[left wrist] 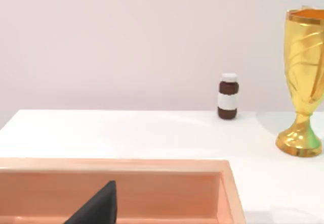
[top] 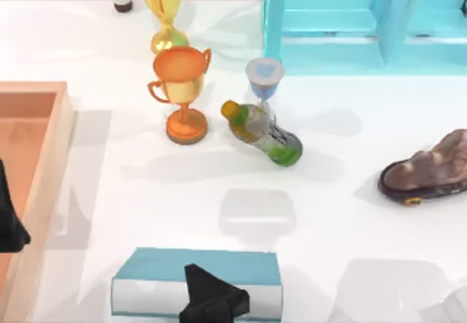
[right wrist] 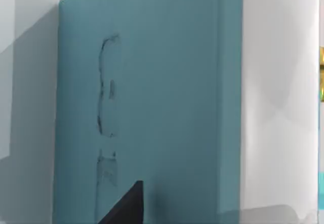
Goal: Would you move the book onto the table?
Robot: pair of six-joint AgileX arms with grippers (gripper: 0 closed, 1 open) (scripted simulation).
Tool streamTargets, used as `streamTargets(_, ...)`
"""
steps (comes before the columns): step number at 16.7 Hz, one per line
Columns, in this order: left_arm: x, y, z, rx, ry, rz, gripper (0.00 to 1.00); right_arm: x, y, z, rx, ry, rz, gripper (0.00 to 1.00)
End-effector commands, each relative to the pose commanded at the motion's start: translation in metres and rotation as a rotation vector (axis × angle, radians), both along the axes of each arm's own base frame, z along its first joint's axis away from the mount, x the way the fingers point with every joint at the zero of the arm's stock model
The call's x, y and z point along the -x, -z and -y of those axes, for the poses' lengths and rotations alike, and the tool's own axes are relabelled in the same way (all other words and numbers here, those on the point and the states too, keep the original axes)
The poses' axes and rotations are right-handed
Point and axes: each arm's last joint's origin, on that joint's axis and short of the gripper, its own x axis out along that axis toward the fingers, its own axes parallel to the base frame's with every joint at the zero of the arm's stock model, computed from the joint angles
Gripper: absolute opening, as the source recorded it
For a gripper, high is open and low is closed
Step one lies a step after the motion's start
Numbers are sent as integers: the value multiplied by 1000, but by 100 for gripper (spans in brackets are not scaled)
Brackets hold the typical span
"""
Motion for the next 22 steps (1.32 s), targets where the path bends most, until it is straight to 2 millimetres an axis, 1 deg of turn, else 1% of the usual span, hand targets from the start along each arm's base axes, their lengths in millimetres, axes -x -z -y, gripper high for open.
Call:
streamTargets(8, 0, 0, 0, 0, 0, 0, 100, 0, 1, 0, 2, -1, -1, 100)
streamTargets(10, 0, 0, 0, 0, 0, 0, 100, 4, 1, -1, 1, -11, -6, 100)
streamTargets(11, 0, 0, 0, 0, 0, 0, 100, 11, 2, -3, 0, -26, -15, 100)
streamTargets(13, 0, 0, 0, 0, 0, 0, 100, 31, 6, -7, -2, -70, -44, 100)
streamTargets(16, 0, 0, 0, 0, 0, 0, 100, 73, 13, -11, 0, -129, -102, 100)
streamTargets(19, 0, 0, 0, 0, 0, 0, 100, 114, 19, -7, 30, -149, -136, 100)
streamTargets(22, 0, 0, 0, 0, 0, 0, 100, 142, 17, 0, 63, -127, -124, 100)
